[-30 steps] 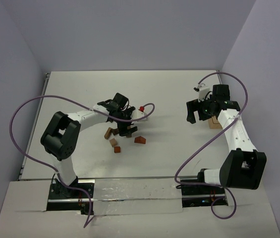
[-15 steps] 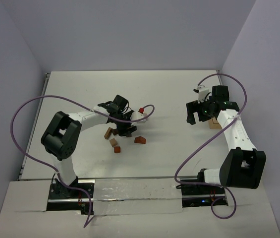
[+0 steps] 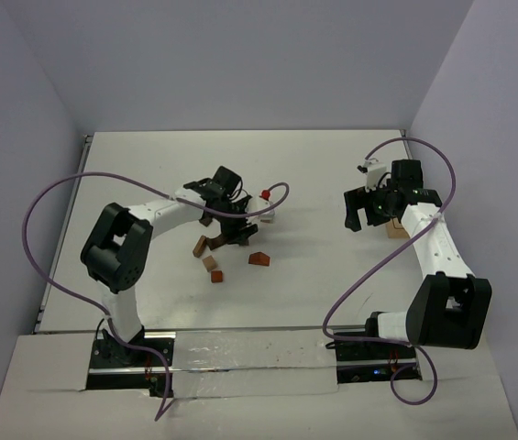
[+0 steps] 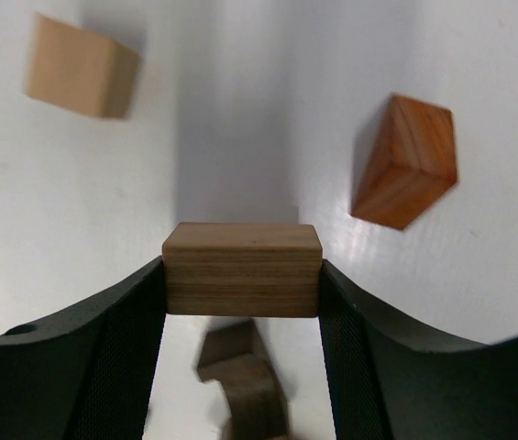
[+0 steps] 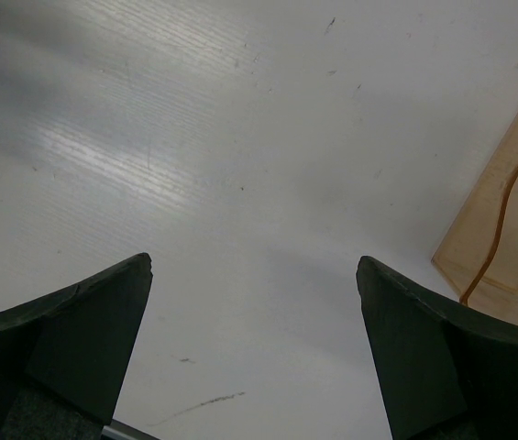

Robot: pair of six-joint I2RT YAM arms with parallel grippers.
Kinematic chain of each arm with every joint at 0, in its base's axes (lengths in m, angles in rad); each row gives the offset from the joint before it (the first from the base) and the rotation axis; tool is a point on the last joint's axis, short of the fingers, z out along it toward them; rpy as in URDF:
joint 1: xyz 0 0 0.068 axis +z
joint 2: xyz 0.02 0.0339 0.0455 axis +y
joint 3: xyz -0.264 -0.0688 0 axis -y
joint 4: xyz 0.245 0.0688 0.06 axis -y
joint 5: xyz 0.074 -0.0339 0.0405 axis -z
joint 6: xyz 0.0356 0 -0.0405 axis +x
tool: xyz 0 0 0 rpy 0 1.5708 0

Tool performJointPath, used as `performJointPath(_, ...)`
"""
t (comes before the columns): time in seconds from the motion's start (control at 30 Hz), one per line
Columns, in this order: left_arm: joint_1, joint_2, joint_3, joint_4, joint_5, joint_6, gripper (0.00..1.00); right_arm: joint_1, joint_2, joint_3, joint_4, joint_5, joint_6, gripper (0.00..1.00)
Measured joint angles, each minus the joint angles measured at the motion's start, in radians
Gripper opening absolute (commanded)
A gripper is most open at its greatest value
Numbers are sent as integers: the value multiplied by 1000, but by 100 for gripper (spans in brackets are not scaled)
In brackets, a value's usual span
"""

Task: Build the wood block tower

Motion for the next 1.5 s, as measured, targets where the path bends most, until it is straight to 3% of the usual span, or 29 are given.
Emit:
performJointPath(0.23,22,96,135,-31,26,41,38,0,0,0,0,-5,0,100)
performJointPath(0.57,46,143,151,-64,39,104,45,0,0,0,0,-8,0,100)
performJointPath(0.87,51,143,151,-64,38,109,72,0,0,0,0,-21,3,100)
performJointPath(0.97,51,144,151,-64,37,109,93,0,0,0,-1,-22,4,100)
performJointPath(1.07,52,145,155,-72,33,100,99,1,0,2,-3,-23,8,100)
performJointPath(1.37,82,73,279,-166,64,63,96,66,0,41,-9,-23,49,99)
performJointPath(1.5,126,-116,270,-183,110,46,91,172,19,76,12,-24,64,87)
